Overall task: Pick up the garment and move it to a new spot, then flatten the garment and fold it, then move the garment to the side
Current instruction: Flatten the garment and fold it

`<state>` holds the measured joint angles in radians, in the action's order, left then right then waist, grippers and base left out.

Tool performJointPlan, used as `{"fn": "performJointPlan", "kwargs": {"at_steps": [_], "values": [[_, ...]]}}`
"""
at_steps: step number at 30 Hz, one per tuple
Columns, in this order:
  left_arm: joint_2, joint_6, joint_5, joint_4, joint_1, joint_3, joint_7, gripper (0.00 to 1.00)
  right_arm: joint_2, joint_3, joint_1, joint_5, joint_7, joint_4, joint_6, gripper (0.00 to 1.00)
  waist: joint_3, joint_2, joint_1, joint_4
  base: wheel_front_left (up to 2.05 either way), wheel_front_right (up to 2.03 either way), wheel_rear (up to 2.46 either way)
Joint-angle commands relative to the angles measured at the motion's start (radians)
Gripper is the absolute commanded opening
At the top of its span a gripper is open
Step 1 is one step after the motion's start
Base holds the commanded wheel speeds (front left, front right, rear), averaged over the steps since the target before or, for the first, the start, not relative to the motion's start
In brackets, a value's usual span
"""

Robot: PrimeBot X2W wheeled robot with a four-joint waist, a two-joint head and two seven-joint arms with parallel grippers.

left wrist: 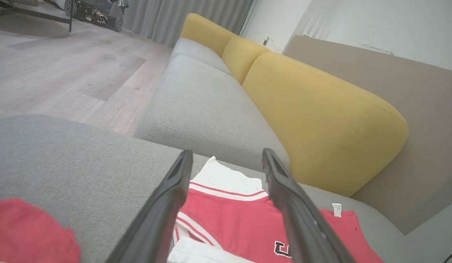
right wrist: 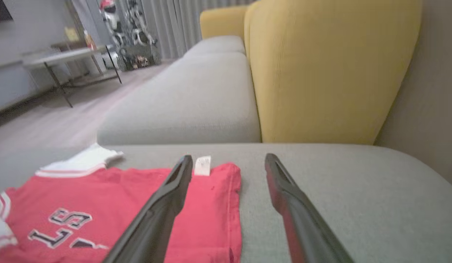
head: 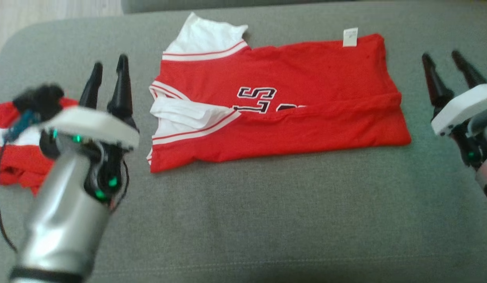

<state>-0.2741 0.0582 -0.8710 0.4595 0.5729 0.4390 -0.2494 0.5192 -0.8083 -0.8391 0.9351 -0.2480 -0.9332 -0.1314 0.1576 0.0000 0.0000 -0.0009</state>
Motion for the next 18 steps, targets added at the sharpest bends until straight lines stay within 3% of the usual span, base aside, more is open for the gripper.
{"fn": "performJointPlan", "kwargs": {"at_steps": [1, 3, 6, 9, 12, 13, 18], "values": [[0.006, 0.008, 0.069, -0.097, -0.025, -0.109, -0.012, 1.0, 0.021, 0.104, 0.042, -0.078, -0.013, 0.087, 0.001, 1.0, -0.028, 0.0, 0.0, -0.004, 0.0, 0.0, 0.0], [0.023, 0.005, 0.106, -0.125, -0.064, -0.138, -0.012, 1.0, 0.016, 0.16, 0.076, -0.123, -0.013, 0.123, 0.001, 1.0, -0.036, 0.0, 0.0, -0.007, 0.0, 0.0, 0.0], [0.082, -0.012, 0.22, -0.192, -0.178, -0.215, -0.012, 1.0, -0.019, 0.336, 0.2, -0.262, -0.013, 0.233, 0.001, 1.0, -0.063, 0.0, 0.0, -0.012, 0.0, 0.0, 0.0], [0.145, -0.037, 0.314, -0.233, -0.273, -0.289, -0.012, 1.0, -0.085, 0.505, 0.337, -0.384, -0.014, 0.344, 0.001, 1.0, -0.09, 0.0, 0.0, -0.018, 0.0, 0.0, 0.0], [0.19, -0.069, 0.386, -0.254, -0.347, -0.346, -0.012, 1.0, -0.156, 0.611, 0.459, -0.5, -0.014, 0.443, 0.001, 1.0, -0.109, 0.0, 0.0, -0.025, 0.0, 0.0, 0.0], [0.205, -0.086, 0.441, -0.254, -0.385, -0.357, -0.012, 1.0, -0.203, 0.664, 0.524, -0.558, -0.014, 0.494, 0.001, 1.0, -0.119, 0.0, 0.0, -0.031, 0.0, 0.0, 0.0], [0.222, -0.096, 0.505, -0.213, -0.442, -0.37, -0.012, 1.0, -0.293, 0.742, 0.631, -0.654, -0.014, 0.564, 0.001, 1.0, -0.131, 0.0, 0.0, -0.047, 0.0, 0.0, 0.0]]}}
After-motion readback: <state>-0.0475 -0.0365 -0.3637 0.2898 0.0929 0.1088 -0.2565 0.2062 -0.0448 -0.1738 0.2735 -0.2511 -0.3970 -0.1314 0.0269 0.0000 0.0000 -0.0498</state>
